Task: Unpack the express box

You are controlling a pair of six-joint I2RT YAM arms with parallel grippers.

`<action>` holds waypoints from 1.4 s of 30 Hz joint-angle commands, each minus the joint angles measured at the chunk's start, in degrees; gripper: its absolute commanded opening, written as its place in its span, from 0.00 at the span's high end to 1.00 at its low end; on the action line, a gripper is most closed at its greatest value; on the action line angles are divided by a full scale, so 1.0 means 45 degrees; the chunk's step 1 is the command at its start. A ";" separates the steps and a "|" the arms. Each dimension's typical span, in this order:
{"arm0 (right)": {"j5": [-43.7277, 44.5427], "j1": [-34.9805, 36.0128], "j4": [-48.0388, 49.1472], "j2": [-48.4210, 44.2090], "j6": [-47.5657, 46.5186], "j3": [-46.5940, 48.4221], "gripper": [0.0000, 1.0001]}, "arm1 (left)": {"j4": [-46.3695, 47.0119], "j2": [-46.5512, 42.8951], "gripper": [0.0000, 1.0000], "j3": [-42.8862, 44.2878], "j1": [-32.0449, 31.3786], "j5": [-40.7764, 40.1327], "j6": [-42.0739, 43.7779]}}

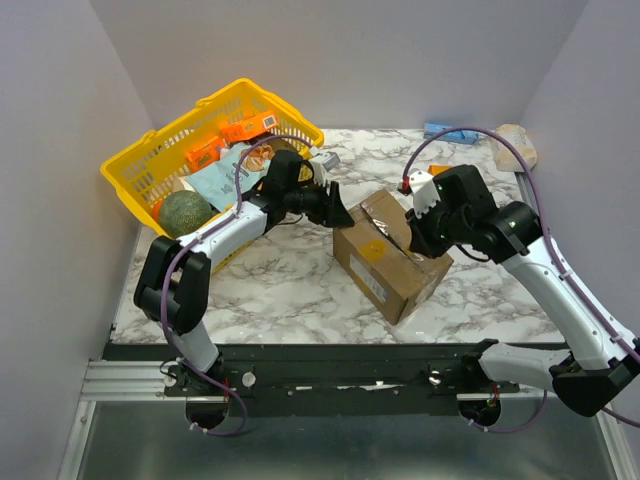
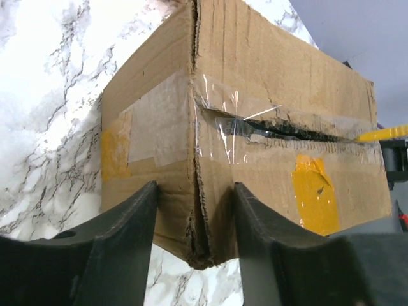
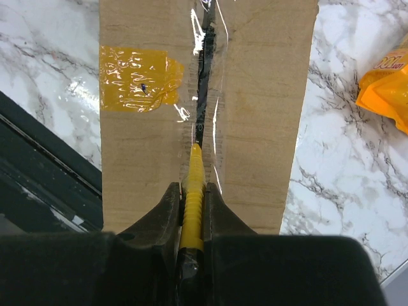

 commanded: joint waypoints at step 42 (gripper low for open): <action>-0.0477 0.0408 -0.2243 0.0356 -0.0490 0.1135 1.00 | -0.0902 -0.2110 1.00 -0.1141 0.1009 -0.4343 -0.1539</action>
